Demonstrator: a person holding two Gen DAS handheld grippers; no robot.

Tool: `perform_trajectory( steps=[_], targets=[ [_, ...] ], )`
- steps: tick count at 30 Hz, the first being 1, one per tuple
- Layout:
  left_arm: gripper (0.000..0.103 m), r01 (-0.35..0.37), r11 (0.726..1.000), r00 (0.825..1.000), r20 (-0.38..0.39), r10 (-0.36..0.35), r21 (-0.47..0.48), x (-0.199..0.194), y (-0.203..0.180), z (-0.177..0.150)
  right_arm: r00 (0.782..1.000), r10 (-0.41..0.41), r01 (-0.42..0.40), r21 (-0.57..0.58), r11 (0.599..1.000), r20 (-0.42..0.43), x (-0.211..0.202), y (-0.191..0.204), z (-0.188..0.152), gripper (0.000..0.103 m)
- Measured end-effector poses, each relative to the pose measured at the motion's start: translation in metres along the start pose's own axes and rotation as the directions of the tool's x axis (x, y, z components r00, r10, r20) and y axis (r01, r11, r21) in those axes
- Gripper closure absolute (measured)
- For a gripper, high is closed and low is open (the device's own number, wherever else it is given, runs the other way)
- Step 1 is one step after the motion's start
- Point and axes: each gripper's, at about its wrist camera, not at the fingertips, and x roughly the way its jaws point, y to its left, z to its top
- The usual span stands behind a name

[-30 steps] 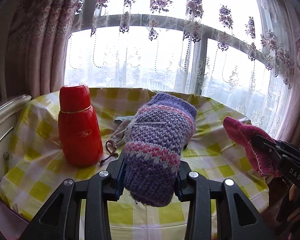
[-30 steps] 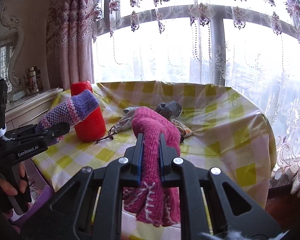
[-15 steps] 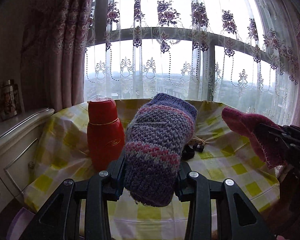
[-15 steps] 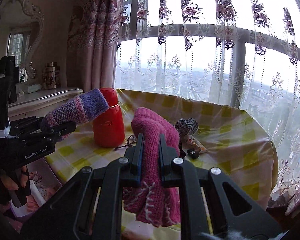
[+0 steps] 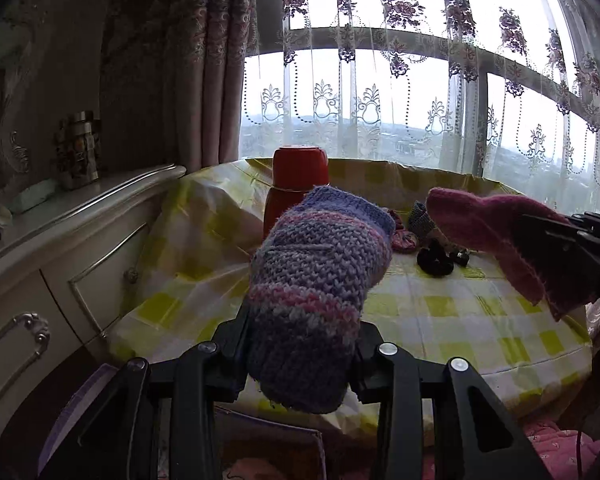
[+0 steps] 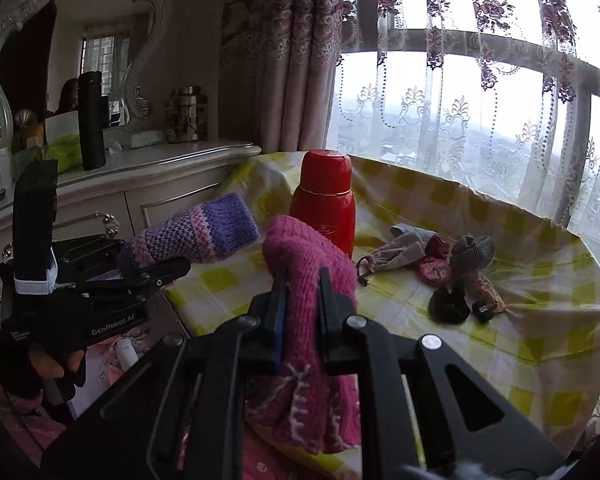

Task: Organize soft objects
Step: 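Carry the purple mitten with the left gripper while the right carries the pink glove into the box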

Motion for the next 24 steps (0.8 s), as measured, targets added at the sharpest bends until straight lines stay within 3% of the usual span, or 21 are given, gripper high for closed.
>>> perform_trajectory(
  steps=[11,18,24],
  targets=[
    [0.063,-0.121,0.988,0.989,-0.092,0.113,-0.096,-0.002,0.066,-0.034,0.989,0.125,-0.136,-0.142,0.981,-0.081,0.031,0.062,0.008,0.087],
    [0.062,-0.187,0.974,0.972,-0.165,0.166,-0.127,-0.001,0.093,-0.057,0.953,0.221,-0.269,-0.247,0.931,-0.205,0.062,0.112,0.003,0.087],
    [0.062,-0.265,0.951,0.947,-0.227,0.226,-0.159,0.0,0.122,-0.077,0.918,0.257,-0.352,-0.319,0.88,-0.303,0.089,0.151,-0.006,0.087]
  ],
)
